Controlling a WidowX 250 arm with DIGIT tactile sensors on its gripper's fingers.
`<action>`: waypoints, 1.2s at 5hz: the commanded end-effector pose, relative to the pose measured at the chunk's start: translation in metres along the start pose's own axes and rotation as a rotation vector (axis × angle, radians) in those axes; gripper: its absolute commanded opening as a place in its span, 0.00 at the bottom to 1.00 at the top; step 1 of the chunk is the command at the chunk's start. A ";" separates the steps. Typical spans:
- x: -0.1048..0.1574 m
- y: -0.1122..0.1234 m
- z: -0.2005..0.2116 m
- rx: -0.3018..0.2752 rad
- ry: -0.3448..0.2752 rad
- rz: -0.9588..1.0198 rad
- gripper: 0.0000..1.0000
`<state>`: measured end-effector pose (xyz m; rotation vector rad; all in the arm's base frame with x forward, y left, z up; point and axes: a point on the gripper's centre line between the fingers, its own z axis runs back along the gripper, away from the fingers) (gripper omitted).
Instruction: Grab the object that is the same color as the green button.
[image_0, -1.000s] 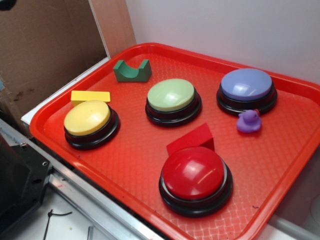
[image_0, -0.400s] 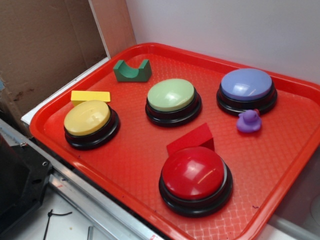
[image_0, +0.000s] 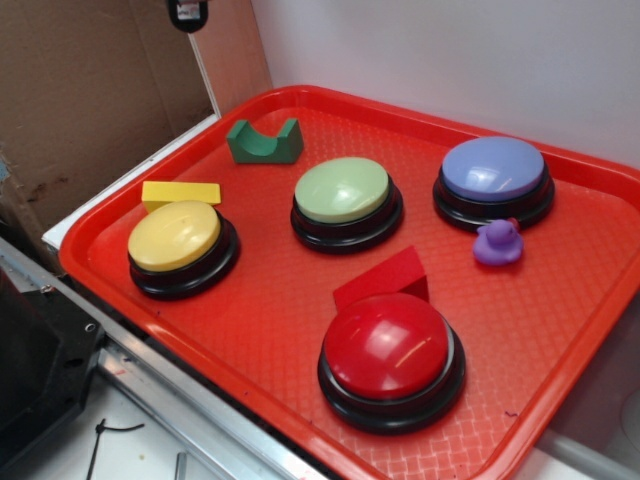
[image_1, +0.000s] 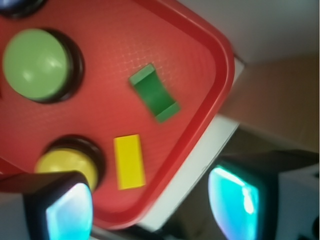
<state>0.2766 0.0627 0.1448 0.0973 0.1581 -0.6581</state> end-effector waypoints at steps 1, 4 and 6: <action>0.032 0.006 -0.024 0.100 0.017 -0.171 1.00; 0.039 -0.002 -0.087 0.044 0.091 -0.145 1.00; 0.034 0.002 -0.129 -0.008 0.172 -0.150 1.00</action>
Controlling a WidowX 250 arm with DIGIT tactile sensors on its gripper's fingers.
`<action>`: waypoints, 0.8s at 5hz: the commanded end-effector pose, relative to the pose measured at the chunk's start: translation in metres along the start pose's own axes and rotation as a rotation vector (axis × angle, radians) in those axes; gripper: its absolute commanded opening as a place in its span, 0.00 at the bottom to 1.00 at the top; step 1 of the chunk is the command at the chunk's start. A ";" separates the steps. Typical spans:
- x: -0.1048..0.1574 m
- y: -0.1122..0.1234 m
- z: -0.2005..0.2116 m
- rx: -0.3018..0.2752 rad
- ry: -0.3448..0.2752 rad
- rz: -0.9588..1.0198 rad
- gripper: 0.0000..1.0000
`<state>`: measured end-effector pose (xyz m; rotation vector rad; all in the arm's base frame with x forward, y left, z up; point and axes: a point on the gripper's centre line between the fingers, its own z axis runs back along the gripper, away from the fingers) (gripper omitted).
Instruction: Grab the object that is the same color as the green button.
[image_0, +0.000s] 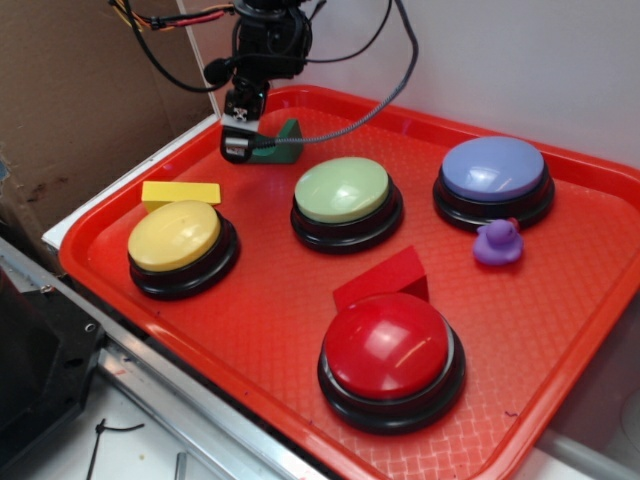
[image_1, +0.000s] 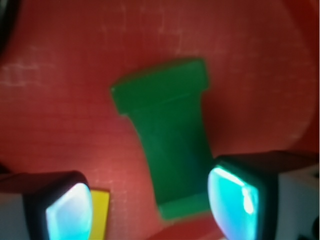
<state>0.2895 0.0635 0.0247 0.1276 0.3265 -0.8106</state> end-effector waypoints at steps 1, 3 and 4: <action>0.006 -0.004 -0.023 -0.015 0.042 0.019 1.00; 0.004 -0.009 -0.025 -0.017 0.017 0.119 0.00; -0.003 -0.012 -0.014 0.000 -0.012 0.232 0.00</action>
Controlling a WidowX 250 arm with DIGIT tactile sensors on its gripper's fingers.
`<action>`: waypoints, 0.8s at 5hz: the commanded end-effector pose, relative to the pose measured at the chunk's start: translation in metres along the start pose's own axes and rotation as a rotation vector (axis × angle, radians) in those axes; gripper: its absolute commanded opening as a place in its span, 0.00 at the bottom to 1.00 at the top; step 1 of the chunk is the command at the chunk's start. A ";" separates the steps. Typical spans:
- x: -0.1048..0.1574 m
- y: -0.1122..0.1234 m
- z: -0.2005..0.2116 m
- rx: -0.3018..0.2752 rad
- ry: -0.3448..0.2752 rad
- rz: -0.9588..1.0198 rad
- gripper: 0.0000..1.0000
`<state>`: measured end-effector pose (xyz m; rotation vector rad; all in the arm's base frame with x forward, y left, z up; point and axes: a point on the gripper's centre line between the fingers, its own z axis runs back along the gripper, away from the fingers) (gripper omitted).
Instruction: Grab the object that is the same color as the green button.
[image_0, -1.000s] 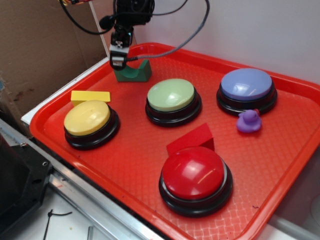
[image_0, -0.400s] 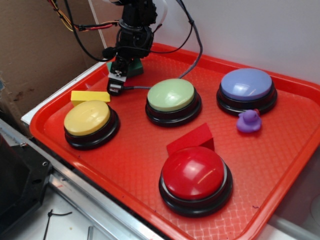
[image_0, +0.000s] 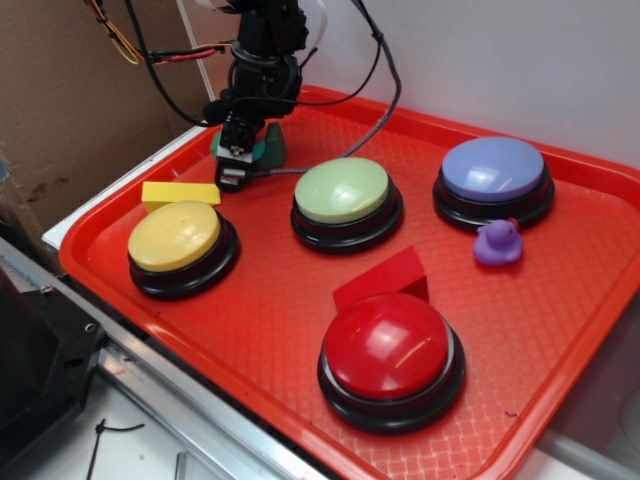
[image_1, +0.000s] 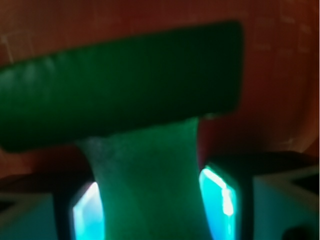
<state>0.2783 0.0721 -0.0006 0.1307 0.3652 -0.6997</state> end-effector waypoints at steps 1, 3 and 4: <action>-0.009 -0.015 0.033 0.007 -0.087 0.206 0.00; -0.024 -0.015 0.047 -0.016 -0.135 0.288 0.00; -0.039 -0.021 0.070 -0.061 -0.191 0.363 0.00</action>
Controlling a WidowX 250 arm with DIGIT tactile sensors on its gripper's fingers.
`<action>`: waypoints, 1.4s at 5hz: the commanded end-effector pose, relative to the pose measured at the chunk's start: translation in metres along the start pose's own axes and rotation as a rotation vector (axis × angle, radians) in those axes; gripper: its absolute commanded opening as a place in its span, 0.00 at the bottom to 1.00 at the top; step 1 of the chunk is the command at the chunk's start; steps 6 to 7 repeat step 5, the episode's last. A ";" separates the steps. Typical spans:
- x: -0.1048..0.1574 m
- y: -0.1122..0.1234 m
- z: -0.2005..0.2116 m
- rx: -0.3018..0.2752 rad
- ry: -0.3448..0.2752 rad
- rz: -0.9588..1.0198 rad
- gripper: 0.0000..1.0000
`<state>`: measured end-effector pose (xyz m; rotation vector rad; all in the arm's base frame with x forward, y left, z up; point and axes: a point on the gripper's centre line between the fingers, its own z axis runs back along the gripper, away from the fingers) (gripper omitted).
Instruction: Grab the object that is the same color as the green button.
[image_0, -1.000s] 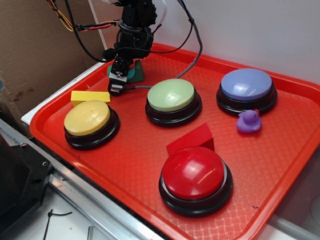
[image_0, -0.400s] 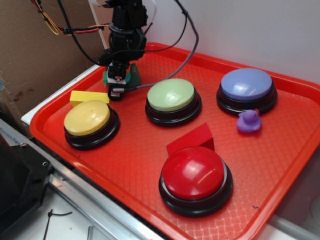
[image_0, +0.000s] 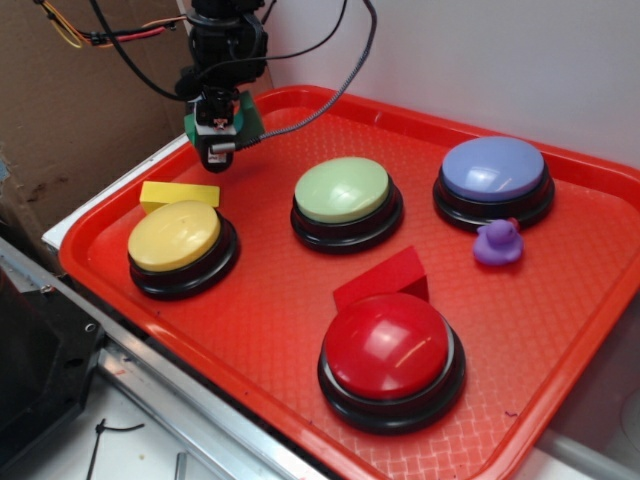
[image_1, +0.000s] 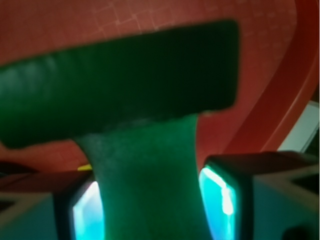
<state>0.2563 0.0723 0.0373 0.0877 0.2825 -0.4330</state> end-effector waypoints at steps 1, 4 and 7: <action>-0.034 -0.028 0.087 -0.096 -0.232 0.193 0.00; -0.113 -0.068 0.204 -0.171 -0.351 0.558 0.00; -0.112 -0.071 0.202 -0.143 -0.387 0.528 0.00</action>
